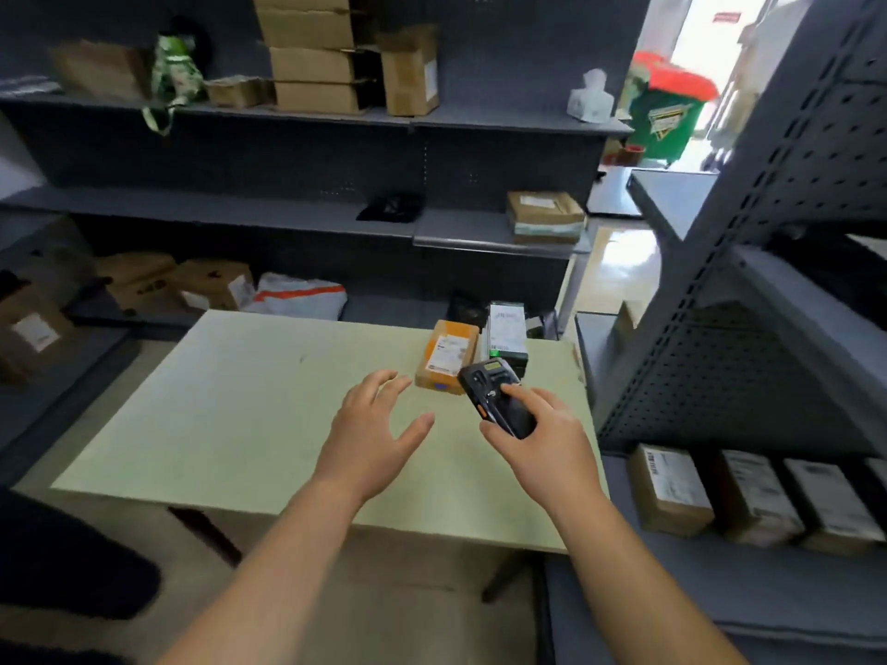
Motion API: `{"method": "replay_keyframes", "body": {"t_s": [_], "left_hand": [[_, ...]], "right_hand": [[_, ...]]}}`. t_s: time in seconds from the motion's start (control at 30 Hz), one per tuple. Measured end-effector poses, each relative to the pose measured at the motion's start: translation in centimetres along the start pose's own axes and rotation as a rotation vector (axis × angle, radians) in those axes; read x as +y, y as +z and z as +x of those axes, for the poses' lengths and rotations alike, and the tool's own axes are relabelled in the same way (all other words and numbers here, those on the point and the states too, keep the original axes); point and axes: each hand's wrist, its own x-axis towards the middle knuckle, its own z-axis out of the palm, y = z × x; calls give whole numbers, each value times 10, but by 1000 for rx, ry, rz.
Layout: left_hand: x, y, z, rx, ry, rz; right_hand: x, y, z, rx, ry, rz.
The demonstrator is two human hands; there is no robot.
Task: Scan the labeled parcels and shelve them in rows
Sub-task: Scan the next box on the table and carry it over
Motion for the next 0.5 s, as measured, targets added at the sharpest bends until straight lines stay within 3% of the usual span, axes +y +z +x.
{"method": "replay_keyframes", "body": {"t_s": [0.5], "left_hand": [[-58, 80, 180, -221, -19, 29]], "right_hand": [[39, 43, 148, 15, 156, -69]]}}
